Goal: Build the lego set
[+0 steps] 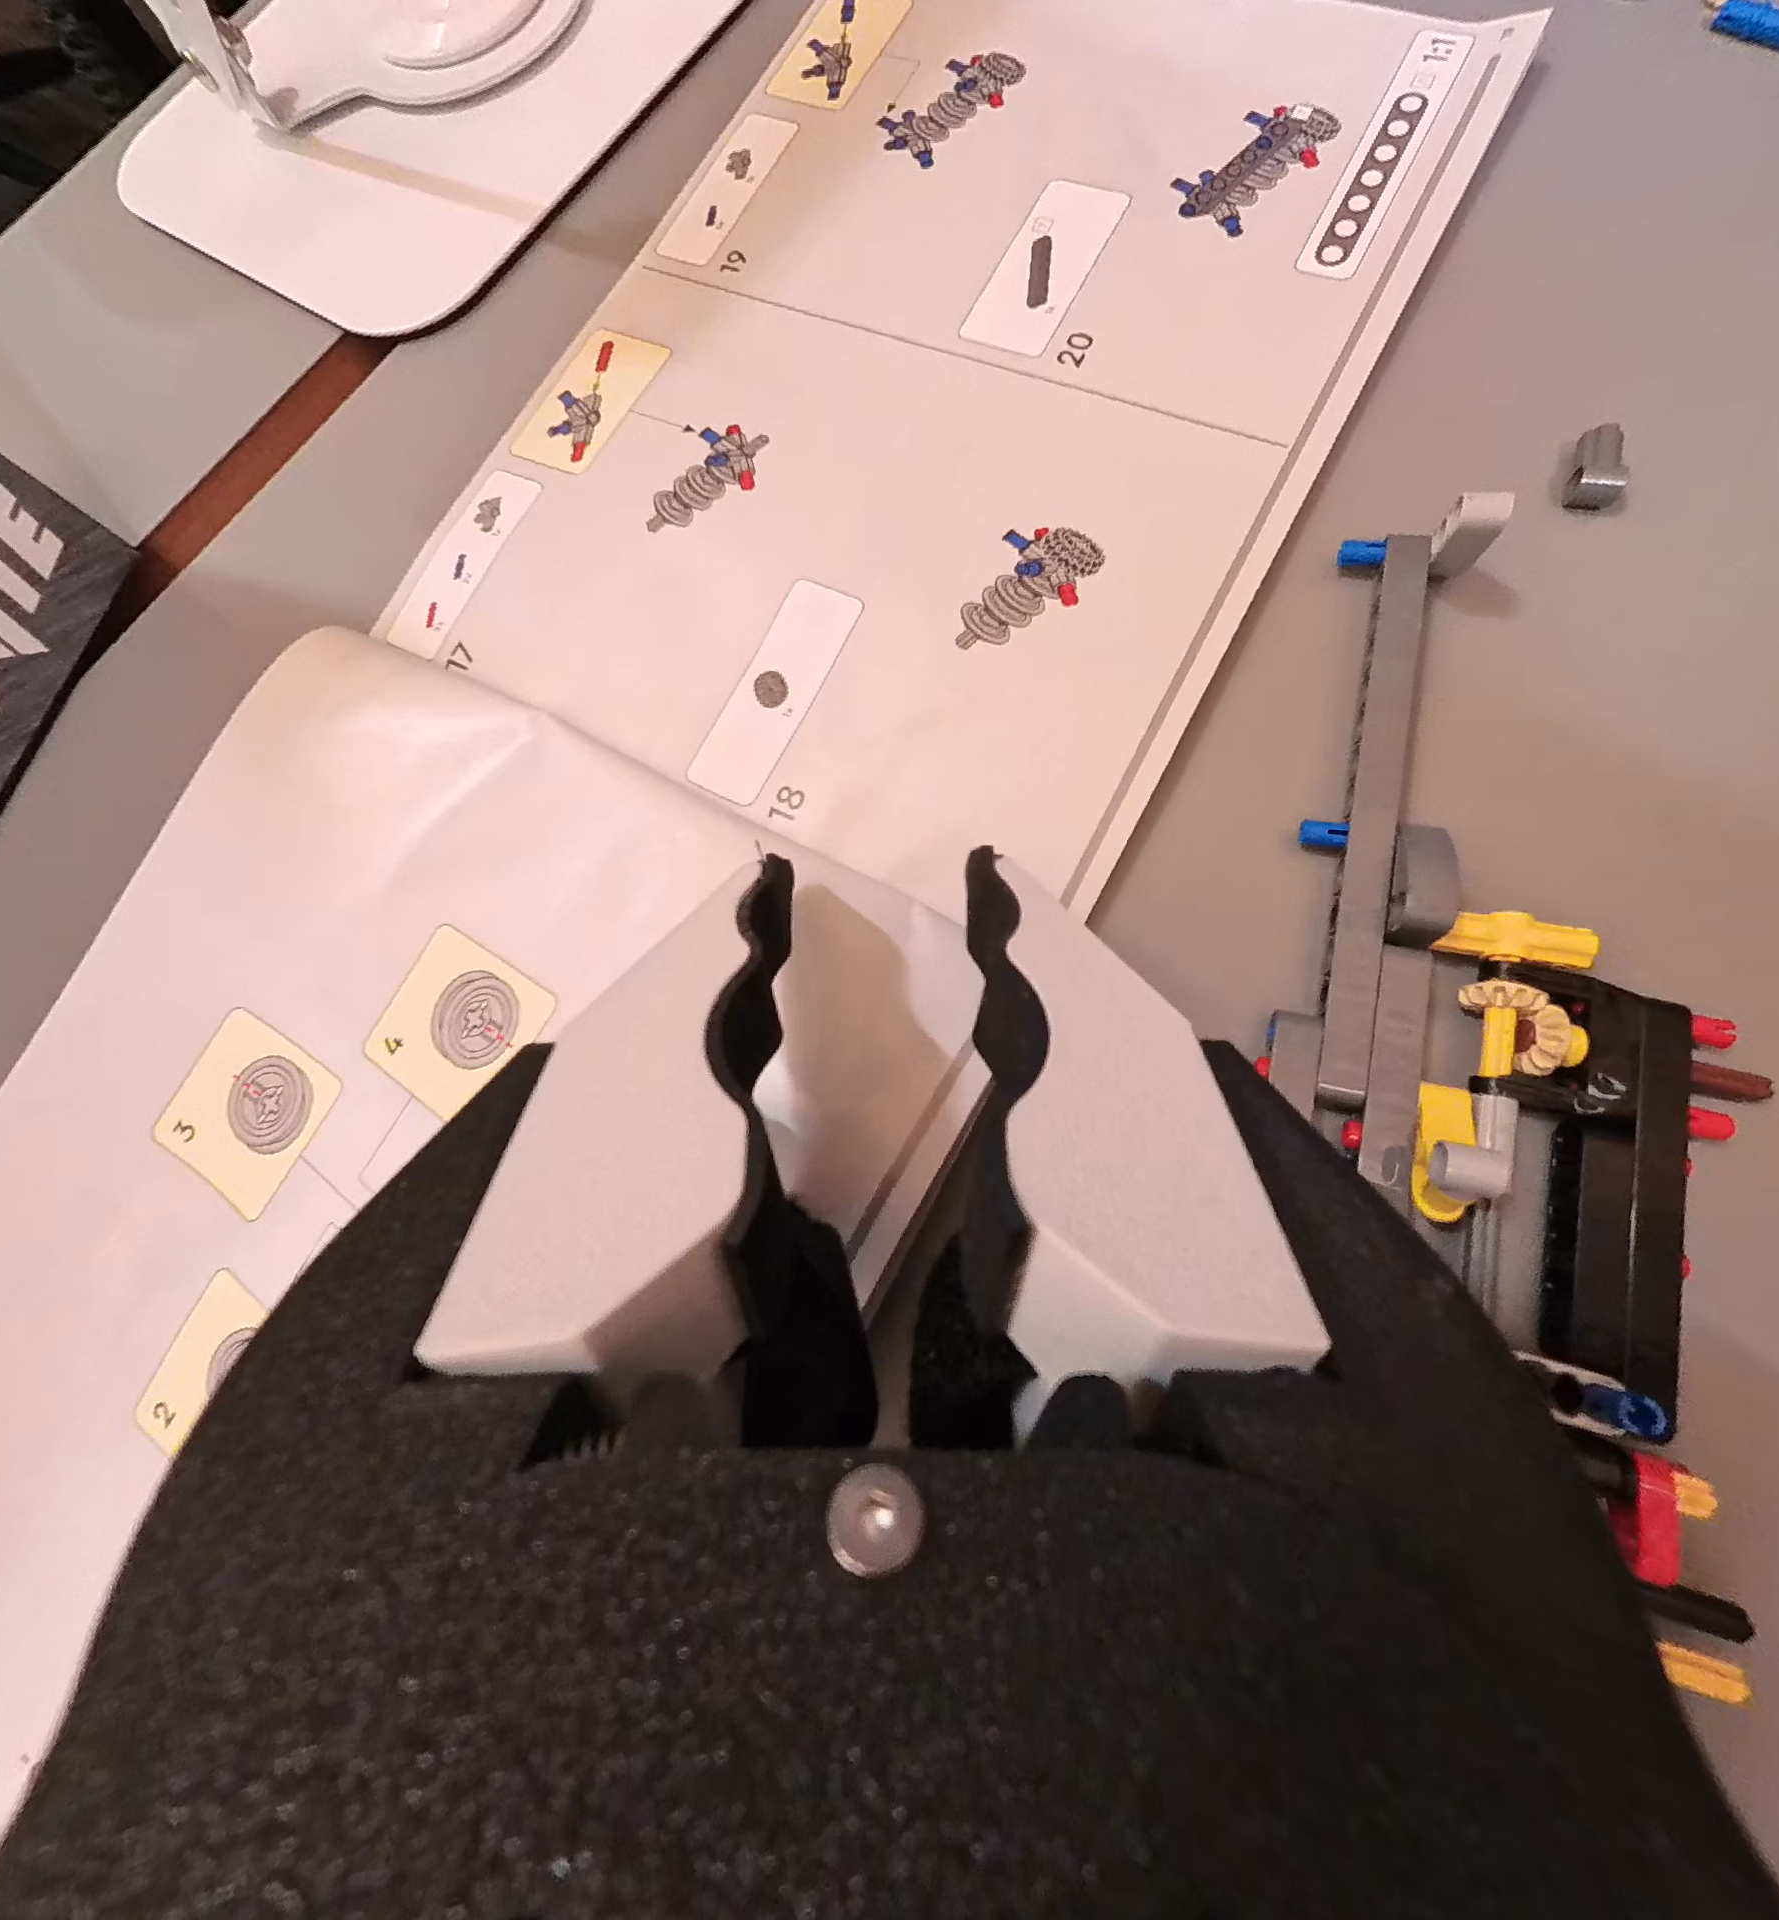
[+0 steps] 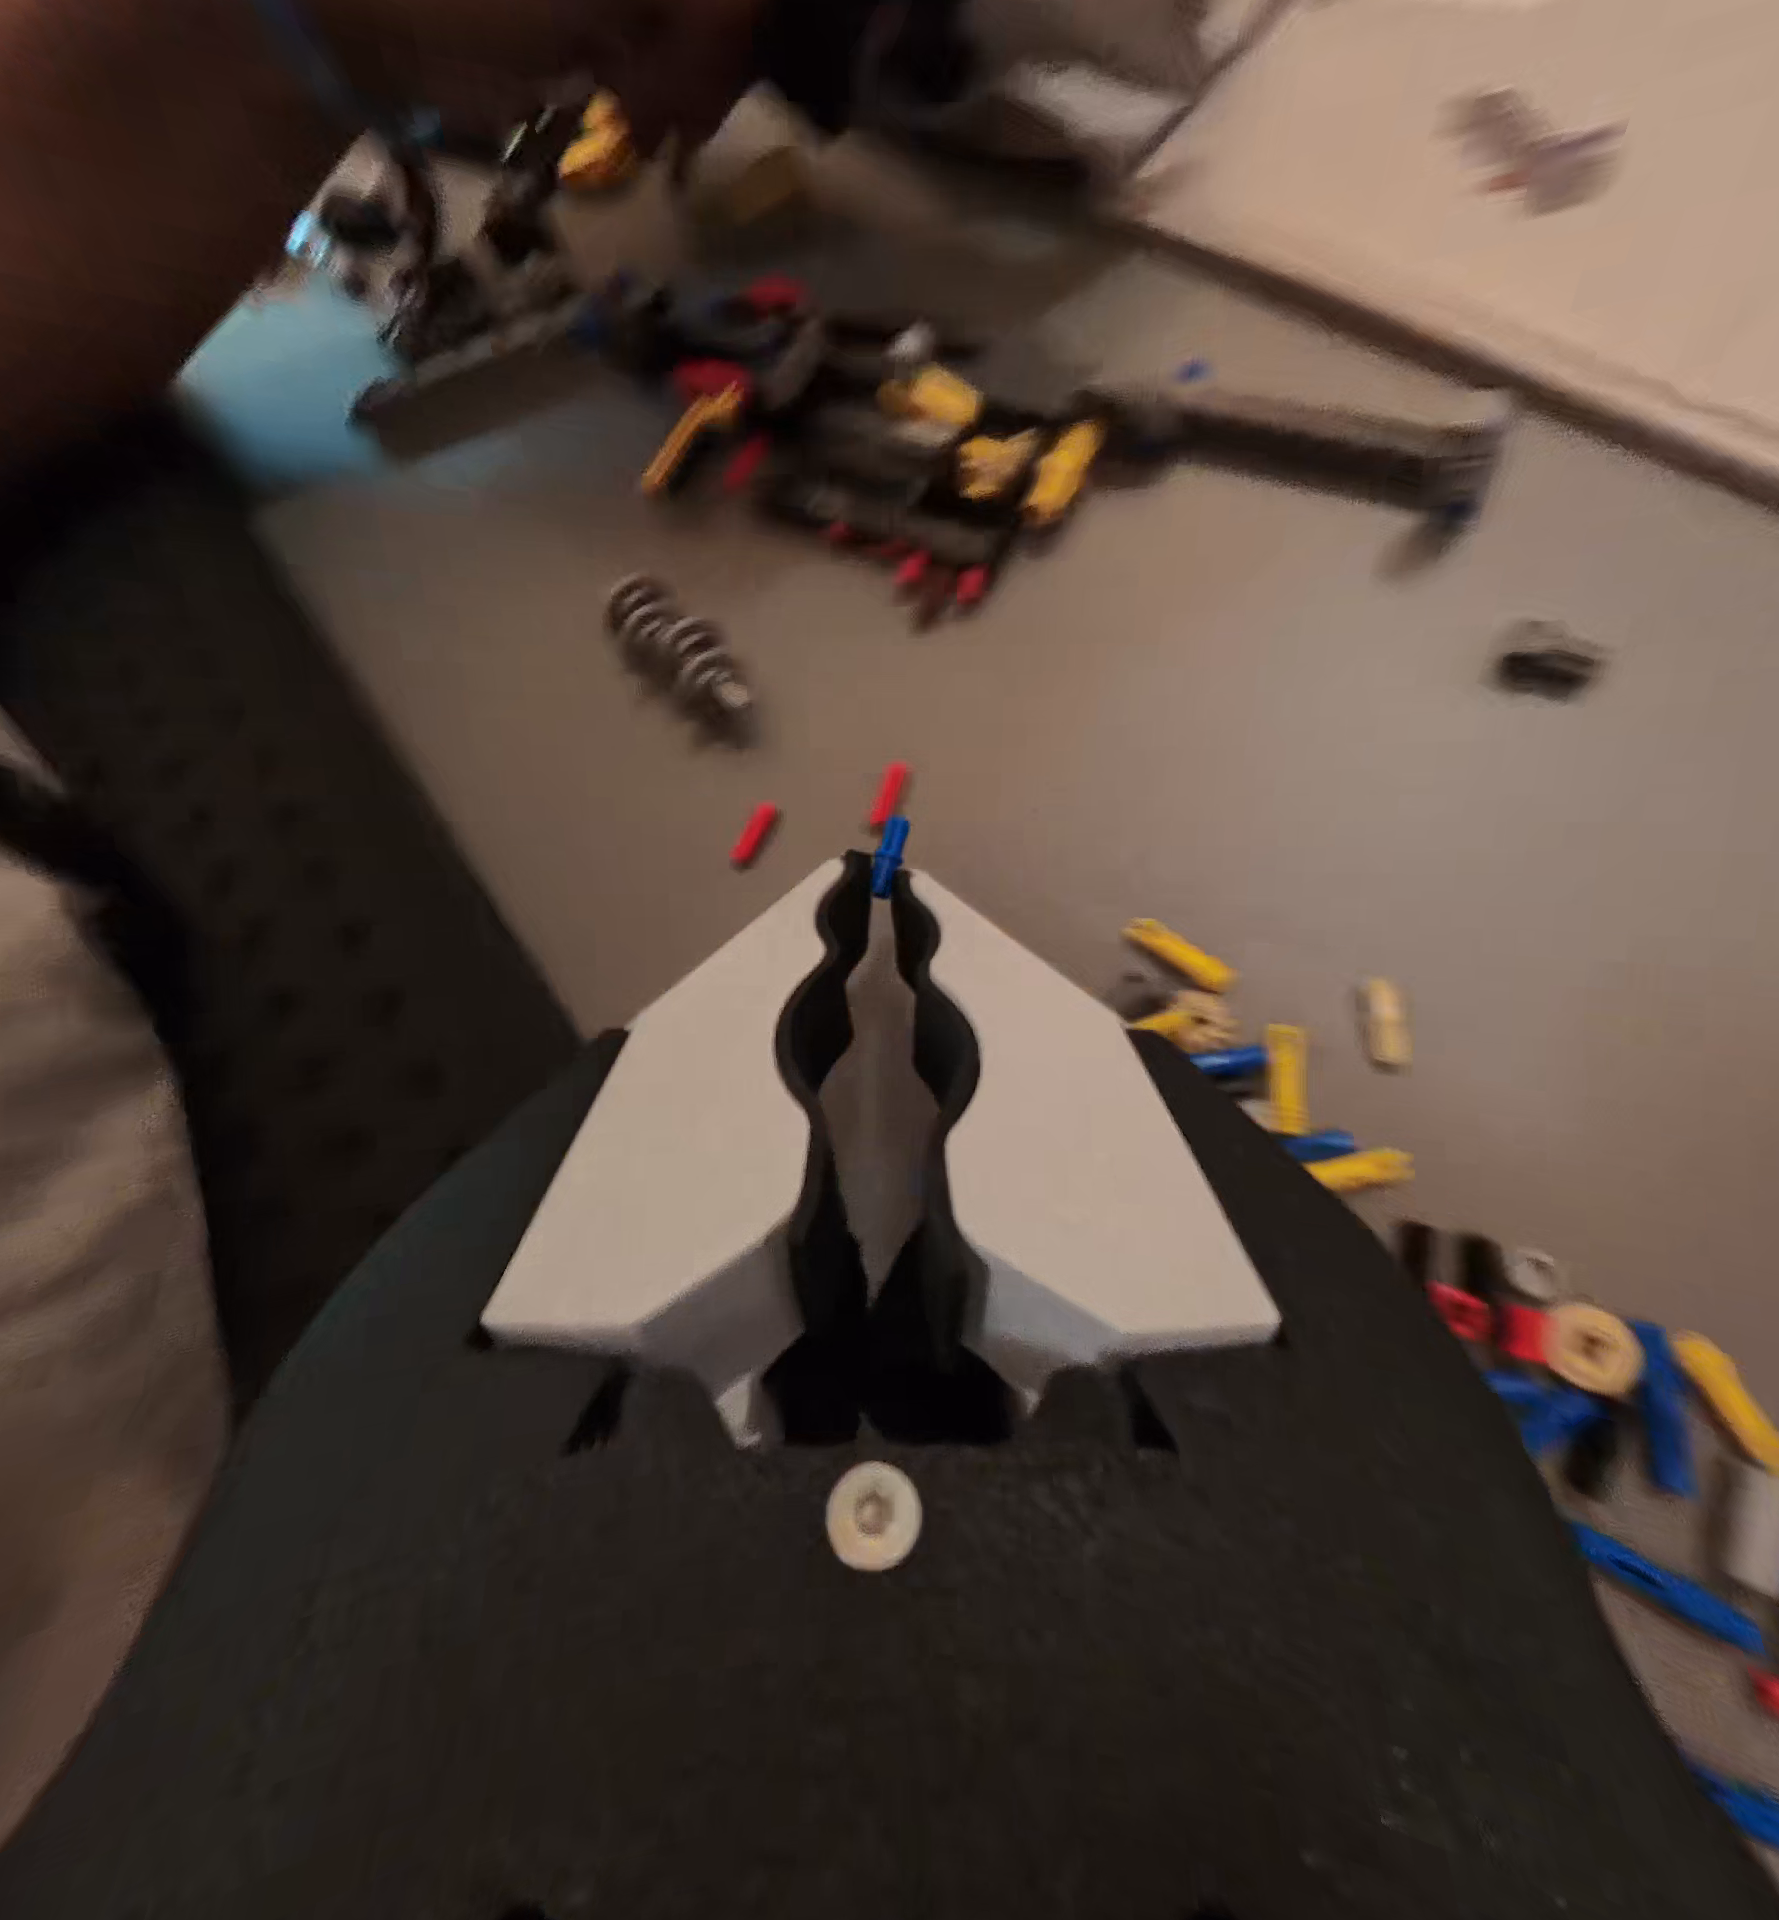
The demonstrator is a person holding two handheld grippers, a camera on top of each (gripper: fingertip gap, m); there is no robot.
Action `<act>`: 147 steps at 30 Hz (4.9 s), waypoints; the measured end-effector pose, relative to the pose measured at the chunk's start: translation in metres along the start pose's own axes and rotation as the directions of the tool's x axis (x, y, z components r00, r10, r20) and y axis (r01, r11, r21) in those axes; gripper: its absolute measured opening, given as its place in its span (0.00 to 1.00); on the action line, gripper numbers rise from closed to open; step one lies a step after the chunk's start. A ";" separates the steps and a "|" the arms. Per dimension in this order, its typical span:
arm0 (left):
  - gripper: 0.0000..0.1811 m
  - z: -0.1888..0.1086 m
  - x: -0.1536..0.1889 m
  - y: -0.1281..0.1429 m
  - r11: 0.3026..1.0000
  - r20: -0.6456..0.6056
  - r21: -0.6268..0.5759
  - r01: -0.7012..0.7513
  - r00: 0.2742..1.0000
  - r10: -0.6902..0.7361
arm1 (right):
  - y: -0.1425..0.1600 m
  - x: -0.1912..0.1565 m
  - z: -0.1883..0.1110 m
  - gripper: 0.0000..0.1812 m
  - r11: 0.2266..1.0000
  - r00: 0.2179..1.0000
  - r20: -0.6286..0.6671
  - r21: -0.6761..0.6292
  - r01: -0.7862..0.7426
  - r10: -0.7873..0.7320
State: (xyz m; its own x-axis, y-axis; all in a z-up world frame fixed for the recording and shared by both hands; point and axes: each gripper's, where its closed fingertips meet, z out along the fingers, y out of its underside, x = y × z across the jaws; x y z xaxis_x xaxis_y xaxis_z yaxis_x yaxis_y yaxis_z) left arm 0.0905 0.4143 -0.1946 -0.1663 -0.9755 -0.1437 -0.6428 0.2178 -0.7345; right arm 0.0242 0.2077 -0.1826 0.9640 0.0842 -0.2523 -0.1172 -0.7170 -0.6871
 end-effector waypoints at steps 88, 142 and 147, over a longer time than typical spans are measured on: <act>0.17 -0.009 -0.011 -0.008 0.999 0.018 0.042 0.022 1.000 -0.023 | -0.014 0.034 -0.038 0.08 0.896 0.901 -0.289 0.398 -0.194 0.323; 0.16 -0.178 0.054 0.167 0.978 -0.096 -0.206 -0.016 0.995 -0.004 | -0.074 -0.058 0.049 0.14 0.961 0.999 -0.006 0.273 0.053 -0.053; 0.13 -0.176 0.049 0.166 0.976 -0.072 -0.219 -0.004 0.997 -0.012 | -0.074 -0.057 0.052 0.14 0.962 0.999 0.002 0.271 0.045 -0.047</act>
State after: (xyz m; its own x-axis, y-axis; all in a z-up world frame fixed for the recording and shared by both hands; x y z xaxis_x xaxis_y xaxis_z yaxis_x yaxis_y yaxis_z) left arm -0.1563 0.4081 -0.2068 -0.2124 -0.9734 -0.0865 -0.7902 0.2231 -0.5708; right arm -0.0346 0.2919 -0.1532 0.9680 0.1188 -0.2208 -0.1343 -0.4981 -0.8567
